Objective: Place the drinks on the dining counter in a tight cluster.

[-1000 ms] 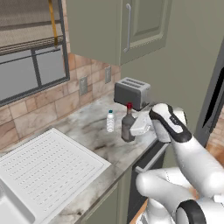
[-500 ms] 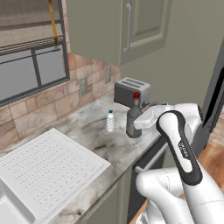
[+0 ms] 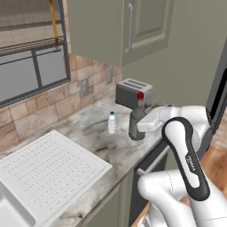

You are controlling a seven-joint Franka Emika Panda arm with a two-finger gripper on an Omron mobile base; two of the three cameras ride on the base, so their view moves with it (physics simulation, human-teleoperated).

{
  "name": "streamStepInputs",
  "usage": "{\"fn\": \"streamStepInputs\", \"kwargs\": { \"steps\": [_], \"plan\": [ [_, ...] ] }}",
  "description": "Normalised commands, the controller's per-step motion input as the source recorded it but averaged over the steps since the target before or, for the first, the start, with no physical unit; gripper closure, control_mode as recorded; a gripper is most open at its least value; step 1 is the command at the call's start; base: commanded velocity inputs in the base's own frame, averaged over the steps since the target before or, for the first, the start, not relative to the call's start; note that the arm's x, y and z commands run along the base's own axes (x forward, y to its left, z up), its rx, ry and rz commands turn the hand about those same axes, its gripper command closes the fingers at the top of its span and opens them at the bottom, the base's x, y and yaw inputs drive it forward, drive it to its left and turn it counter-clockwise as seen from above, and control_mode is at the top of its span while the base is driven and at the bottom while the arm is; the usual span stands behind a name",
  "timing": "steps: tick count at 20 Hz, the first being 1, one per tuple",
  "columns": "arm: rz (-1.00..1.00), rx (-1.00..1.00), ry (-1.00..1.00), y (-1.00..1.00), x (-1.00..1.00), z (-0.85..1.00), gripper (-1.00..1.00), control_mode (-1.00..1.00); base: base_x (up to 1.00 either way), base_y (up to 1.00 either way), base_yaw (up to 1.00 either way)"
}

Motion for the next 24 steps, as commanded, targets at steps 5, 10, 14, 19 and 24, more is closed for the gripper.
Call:
{"fn": "streamStepInputs", "kwargs": {
  "steps": [5, 10, 14, 19, 24],
  "plan": [
    [0.0, 0.0, 0.0, 0.0, 0.0, 0.0, 1.0, -1.0, 0.0, 0.0, 0.0],
    [0.0, 0.0, 0.01, 0.0, -0.01, 0.0, 1.0, -1.0, 0.0, 0.0, 0.0],
    [0.0, 0.0, 0.02, -0.02, -0.06, 0.0, 1.0, 1.0, -0.2, -0.1, 0.0],
    [0.0, 0.0, 0.0, 0.0, 0.0, 0.0, 1.0, 1.0, -0.7, -0.5, -0.12],
    [0.0, 0.0, 0.0, 0.0, 0.0, 0.0, 1.0, 1.0, -0.7, -0.53, -0.28]
  ]
}}
